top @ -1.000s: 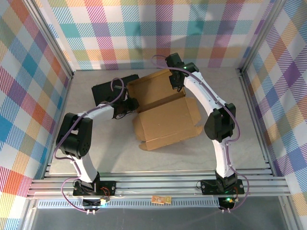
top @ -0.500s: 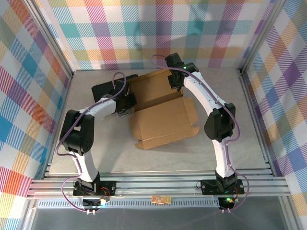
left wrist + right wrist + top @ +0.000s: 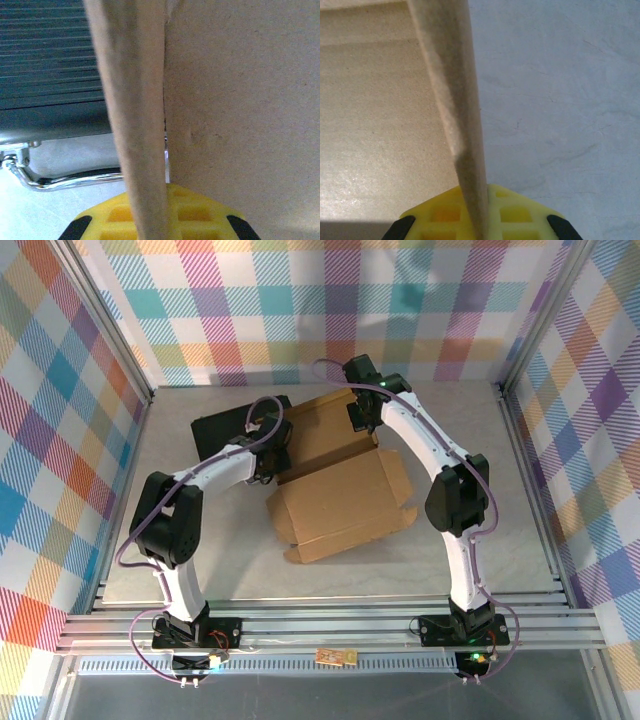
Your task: Fold the paper box
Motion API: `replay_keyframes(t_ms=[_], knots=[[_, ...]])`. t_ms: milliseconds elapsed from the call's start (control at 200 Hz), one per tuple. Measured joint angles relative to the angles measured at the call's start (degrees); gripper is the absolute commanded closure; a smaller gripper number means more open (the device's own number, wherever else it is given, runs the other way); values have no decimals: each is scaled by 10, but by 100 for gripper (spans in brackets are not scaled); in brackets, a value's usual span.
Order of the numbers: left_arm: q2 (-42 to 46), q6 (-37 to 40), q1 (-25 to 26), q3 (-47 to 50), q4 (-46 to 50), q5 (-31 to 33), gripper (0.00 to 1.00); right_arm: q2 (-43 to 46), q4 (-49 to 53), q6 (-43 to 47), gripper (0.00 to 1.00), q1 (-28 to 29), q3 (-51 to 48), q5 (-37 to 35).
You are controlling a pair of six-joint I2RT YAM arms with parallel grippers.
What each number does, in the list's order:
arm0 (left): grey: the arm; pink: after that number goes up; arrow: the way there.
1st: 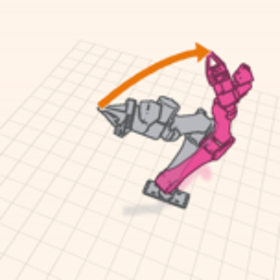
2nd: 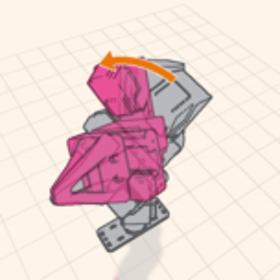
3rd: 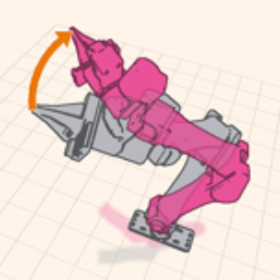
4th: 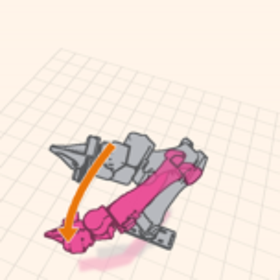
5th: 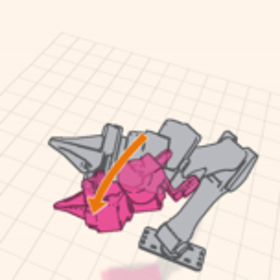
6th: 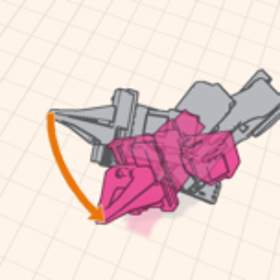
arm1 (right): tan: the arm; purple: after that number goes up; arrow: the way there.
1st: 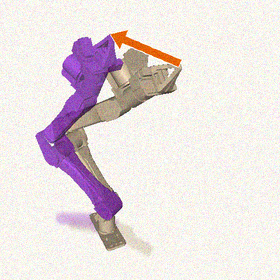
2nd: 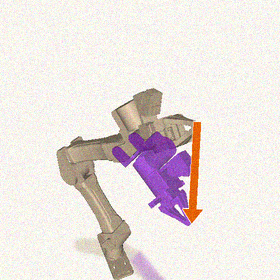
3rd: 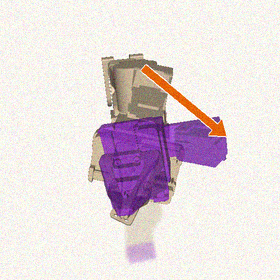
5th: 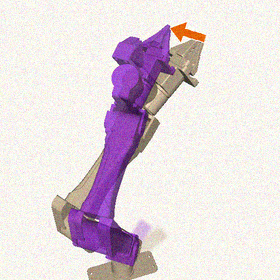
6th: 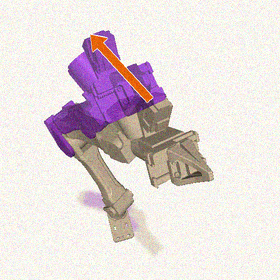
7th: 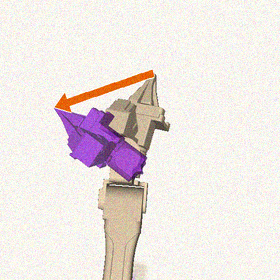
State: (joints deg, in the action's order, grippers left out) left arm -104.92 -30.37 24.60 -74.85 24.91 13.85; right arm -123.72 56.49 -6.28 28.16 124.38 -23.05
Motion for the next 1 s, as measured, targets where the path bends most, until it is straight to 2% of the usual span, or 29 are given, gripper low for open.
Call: replay_keyframes(t_ms=[45,160,180,305,490,680,1000], knots=[[10,5,-2,7,-2,-4,65,0,-2,4,100,0,0,2],[39,13,-16,28,-7,-30,44,1,-15,12,100,-1,-9,3],[44,20,-20,30,-8,-38,37,1,-16,12,100,-1,-12,3],[72,28,-42,31,-22,-83,33,1,-18,16,100,-2,-25,9],[79,43,-65,24,-27,-143,38,1,-25,21,100,-2,-26,13],[64,49,-68,20,-25,-169,42,1,-25,21,100,-4,-26,17],[11,56,-68,14,-26,-158,74,1,-25,23,100,-4,-26,24]])
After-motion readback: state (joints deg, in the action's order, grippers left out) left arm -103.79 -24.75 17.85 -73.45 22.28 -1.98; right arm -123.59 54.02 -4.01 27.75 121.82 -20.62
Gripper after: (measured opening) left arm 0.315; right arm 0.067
